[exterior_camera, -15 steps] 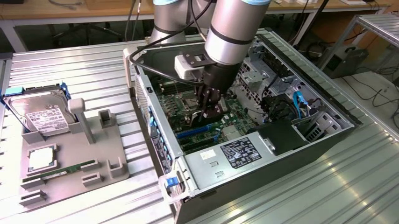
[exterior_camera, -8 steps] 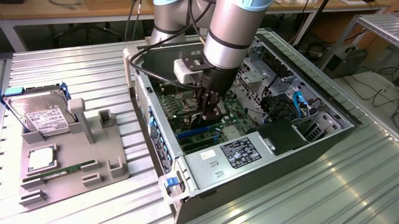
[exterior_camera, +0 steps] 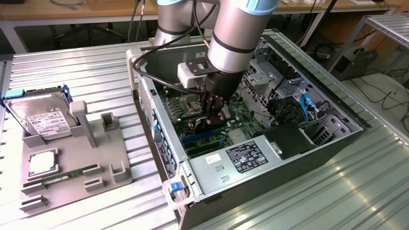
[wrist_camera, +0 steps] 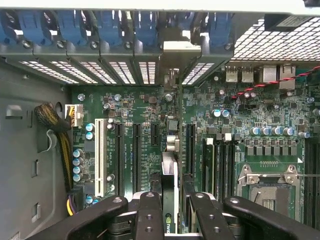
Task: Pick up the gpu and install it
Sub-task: 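Press down on the gpu until it lock into place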
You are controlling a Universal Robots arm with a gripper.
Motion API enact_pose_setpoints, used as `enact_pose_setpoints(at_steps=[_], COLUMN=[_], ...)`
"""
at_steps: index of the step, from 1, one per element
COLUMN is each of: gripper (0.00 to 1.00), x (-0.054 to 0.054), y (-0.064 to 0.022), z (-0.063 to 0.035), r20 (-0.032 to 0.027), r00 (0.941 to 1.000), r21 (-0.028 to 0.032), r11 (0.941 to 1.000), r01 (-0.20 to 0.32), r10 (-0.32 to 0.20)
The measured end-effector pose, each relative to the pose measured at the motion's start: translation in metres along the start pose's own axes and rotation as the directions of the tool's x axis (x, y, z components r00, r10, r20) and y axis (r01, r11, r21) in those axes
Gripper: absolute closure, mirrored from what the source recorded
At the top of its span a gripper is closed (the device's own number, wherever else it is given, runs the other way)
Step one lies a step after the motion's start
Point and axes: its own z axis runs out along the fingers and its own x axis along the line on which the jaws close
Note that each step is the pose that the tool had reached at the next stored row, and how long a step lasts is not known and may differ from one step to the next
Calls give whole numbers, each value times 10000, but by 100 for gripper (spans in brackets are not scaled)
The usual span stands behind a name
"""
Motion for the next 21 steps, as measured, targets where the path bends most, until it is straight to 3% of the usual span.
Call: enact_pose_setpoints(at_steps=[4, 21], gripper=[74, 74], x=[-1, 1], y=[2, 34], z=[13, 132], r20=[25, 61], r00=[10000, 9999], r21=[72, 76], r11=[10000, 9999], r01=[-20, -85], r10=[19, 84])
